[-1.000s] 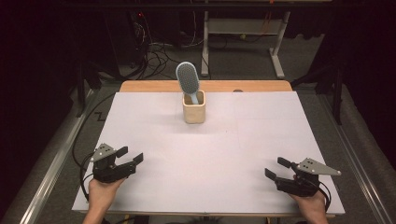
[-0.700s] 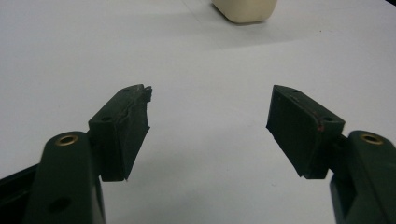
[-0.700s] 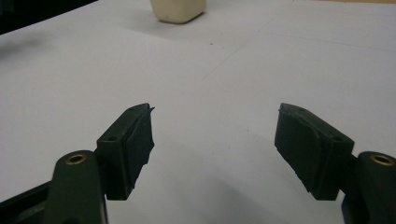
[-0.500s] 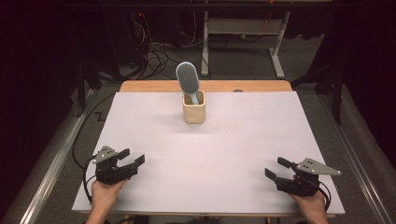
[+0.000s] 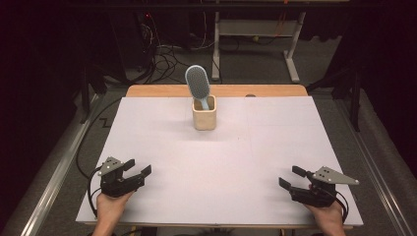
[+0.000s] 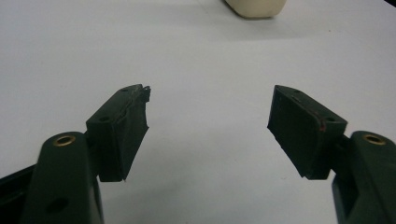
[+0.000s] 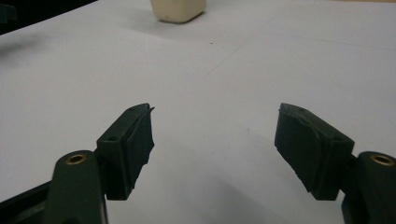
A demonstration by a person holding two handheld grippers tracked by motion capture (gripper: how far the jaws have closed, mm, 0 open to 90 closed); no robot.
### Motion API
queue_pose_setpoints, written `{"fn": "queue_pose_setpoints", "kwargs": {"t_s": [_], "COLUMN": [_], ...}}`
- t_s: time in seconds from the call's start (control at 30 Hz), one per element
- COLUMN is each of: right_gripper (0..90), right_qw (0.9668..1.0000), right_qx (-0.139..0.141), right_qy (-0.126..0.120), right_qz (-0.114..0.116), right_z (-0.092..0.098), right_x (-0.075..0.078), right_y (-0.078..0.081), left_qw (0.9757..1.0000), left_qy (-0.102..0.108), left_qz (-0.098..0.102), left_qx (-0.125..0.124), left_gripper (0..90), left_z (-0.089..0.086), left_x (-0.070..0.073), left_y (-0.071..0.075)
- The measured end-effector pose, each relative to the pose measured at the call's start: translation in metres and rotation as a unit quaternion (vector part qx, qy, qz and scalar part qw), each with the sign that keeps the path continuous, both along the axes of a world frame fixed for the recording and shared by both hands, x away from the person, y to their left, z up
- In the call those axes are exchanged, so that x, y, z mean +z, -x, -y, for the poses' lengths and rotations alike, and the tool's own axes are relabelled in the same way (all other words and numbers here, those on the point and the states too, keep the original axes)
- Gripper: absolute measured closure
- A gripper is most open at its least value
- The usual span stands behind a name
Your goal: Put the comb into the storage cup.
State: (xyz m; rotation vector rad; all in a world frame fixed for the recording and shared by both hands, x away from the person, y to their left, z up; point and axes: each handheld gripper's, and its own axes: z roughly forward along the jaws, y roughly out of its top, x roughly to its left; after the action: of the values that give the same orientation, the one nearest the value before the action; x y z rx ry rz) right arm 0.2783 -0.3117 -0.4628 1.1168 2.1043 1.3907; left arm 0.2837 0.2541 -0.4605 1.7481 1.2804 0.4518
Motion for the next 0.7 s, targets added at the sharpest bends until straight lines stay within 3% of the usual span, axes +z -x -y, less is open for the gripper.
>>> {"fn": "queue_pose_setpoints", "kwargs": {"t_s": [0.4,0.7], "right_gripper": [28.3,28.3], "right_qw": [1.0000,1.0000], "right_qx": [0.001,0.002], "right_qy": [0.000,-0.001], "right_qz": [-0.001,-0.001], "right_z": [0.000,0.000], "right_x": [0.000,0.000], "right_y": [0.000,0.000], "left_qw": [0.9998,0.9998], "left_qy": [-0.018,-0.014], "left_qz": [-0.008,-0.013], "left_qx": [0.006,0.002], "left_gripper": [28.4,28.4], "left_z": [-0.001,0.000], "left_x": [-0.011,-0.013], "left_y": [0.002,0.002]}}
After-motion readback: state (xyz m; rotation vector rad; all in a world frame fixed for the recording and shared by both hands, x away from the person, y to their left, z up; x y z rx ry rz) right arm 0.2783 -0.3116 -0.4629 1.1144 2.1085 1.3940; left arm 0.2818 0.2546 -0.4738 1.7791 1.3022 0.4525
